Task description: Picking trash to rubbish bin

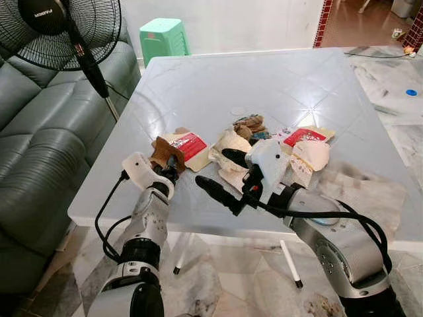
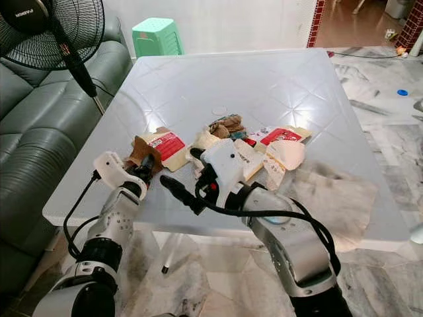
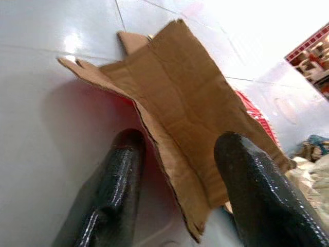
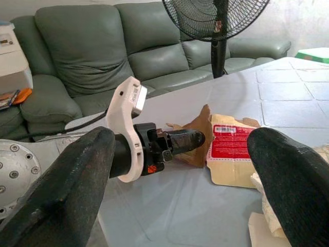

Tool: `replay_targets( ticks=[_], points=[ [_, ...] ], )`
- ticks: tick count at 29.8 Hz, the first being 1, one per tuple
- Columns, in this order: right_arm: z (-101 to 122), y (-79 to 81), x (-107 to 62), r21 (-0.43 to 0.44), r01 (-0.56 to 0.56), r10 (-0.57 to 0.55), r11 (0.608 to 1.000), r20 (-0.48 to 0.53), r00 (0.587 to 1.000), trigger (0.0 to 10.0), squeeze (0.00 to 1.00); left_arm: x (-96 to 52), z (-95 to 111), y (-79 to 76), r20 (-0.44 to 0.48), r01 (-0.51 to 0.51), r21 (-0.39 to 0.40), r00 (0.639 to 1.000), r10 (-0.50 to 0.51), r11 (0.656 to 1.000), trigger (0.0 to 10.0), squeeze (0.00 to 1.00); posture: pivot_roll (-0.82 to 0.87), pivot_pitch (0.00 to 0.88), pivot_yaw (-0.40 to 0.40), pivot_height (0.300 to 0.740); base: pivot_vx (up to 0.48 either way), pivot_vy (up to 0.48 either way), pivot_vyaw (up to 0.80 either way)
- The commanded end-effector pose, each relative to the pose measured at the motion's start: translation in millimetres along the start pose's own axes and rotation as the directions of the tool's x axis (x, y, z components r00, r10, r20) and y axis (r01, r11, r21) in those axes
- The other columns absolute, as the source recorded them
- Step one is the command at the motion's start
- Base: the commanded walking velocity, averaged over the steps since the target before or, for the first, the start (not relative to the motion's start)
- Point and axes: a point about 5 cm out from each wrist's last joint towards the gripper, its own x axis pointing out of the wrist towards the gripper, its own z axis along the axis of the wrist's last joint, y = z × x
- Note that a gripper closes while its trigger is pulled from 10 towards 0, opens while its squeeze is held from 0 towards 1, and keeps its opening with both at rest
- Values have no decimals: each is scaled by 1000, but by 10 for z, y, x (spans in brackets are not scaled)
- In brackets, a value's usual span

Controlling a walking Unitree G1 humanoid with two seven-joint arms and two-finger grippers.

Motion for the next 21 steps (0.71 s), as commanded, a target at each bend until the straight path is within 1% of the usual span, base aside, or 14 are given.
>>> replay_targets(
  ticks=[1, 13, 21],
  points=[
    [53, 45, 5, -19, -17, 17, 1000, 15, 1000, 10000, 439, 15, 27, -11, 13, 13, -25, 1000, -13, 1000, 0, 0, -114, 57, 81, 740, 0, 0, 0],
    [38, 47, 7, -23, -22, 22, 999, 5, 1000, 10000, 439, 25, 49, 64, 39, -11, -63, 999, 13, 998, 0, 0, -115, 52, 75, 740, 0, 0, 0],
    [39, 39, 20, -29, -25, 25, 999, 6, 1000, 10000, 420, 25, 74, 75, 66, -2, -54, 998, 6, 999, 0, 0, -112, 43, 73, 740, 0, 0, 0]
  ],
)
